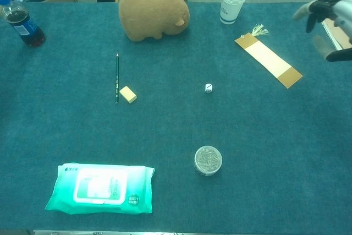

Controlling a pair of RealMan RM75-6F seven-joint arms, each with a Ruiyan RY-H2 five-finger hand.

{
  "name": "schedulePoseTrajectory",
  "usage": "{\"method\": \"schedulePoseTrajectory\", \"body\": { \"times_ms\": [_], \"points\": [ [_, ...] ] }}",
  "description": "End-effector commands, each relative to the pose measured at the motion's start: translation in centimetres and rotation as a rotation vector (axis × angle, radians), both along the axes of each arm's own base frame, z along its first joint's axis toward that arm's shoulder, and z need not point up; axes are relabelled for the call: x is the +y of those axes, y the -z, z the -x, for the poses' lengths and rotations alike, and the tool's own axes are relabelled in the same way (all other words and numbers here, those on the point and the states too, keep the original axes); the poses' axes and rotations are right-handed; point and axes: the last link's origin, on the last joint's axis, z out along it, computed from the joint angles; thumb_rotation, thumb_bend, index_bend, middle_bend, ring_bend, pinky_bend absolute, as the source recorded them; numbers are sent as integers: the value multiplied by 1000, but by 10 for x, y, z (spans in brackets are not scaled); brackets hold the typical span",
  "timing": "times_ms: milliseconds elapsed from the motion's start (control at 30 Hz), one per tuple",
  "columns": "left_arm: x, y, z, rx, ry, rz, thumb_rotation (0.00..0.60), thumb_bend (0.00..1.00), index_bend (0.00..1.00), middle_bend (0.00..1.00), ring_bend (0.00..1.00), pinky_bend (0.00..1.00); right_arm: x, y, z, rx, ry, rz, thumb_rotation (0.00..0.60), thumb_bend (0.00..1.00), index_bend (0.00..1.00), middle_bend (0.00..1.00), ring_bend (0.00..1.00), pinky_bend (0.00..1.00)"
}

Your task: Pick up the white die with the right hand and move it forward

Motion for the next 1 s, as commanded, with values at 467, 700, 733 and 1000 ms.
{"method": "schedulePoseTrajectory", "body": {
  "times_ms": [467,700,733,1000],
  "points": [
    [2,-4,1,0,-7,-14,600,264,337,324,189,377,-12,21,-41,179,-79,-110,600,1000,272,850,745,884],
    [1,-4,3,-3,-11,-16,600,264,337,323,189,377,-14,33,-63,276,-100,-178,600,1000,248,1000,911,998],
    [1,-4,3,-3,-12,-17,600,264,337,323,189,377,-15,35,-65,287,-101,-181,600,1000,248,1000,925,1000],
    [-1,-5,8,-17,-21,-25,600,264,337,324,189,377,-23,61,-70,370,-98,-222,600,1000,248,1000,978,1000]
  ]
}}
